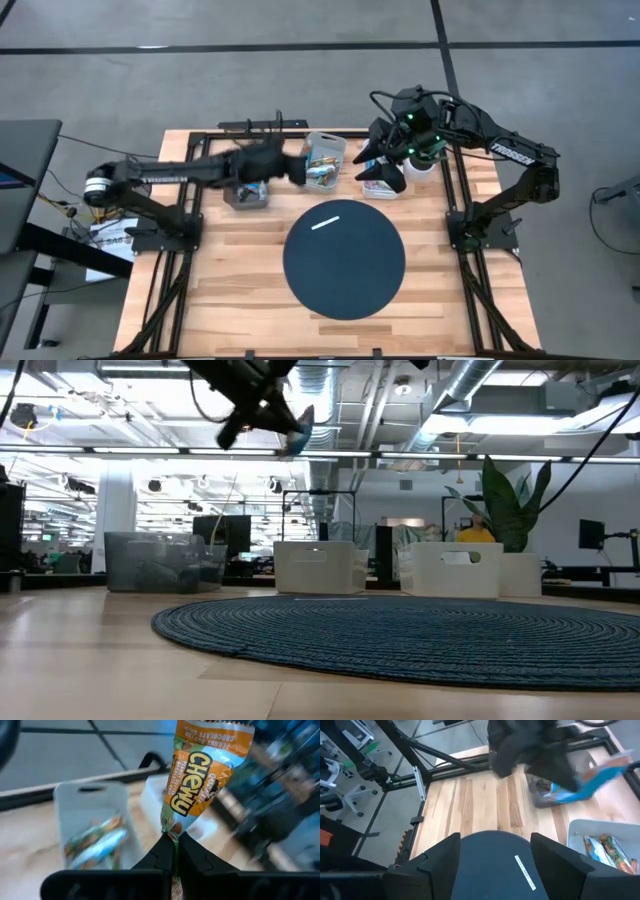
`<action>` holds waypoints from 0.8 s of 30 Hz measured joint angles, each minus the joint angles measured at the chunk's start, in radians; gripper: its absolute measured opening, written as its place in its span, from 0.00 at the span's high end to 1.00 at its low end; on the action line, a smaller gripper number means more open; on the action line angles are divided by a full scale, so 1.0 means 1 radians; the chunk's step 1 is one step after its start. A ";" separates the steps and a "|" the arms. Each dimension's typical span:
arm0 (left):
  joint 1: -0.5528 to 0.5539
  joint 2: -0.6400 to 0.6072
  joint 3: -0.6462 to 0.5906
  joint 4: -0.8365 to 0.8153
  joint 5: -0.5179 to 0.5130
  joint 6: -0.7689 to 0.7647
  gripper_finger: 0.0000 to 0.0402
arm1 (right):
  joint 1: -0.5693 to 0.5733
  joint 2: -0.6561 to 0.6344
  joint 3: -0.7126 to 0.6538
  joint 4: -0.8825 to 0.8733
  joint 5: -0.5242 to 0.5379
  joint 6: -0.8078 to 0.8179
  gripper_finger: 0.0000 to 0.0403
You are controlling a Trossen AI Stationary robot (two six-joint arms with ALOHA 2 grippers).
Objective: Pick and place Granola Bars by type
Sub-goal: Put the yellow granola bar into the gray bin
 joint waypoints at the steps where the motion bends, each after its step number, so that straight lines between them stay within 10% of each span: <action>1: 0.038 0.004 0.000 0.037 0.043 0.000 1.00 | 0.000 0.000 0.000 0.006 0.000 0.001 0.42; 11: 0.233 0.143 0.018 0.126 0.276 -0.005 1.00 | 0.000 0.000 0.000 0.053 0.002 0.001 0.42; 24: 0.261 0.326 0.214 -0.043 0.322 0.153 0.89 | 0.000 0.000 0.000 0.011 0.024 -0.025 0.42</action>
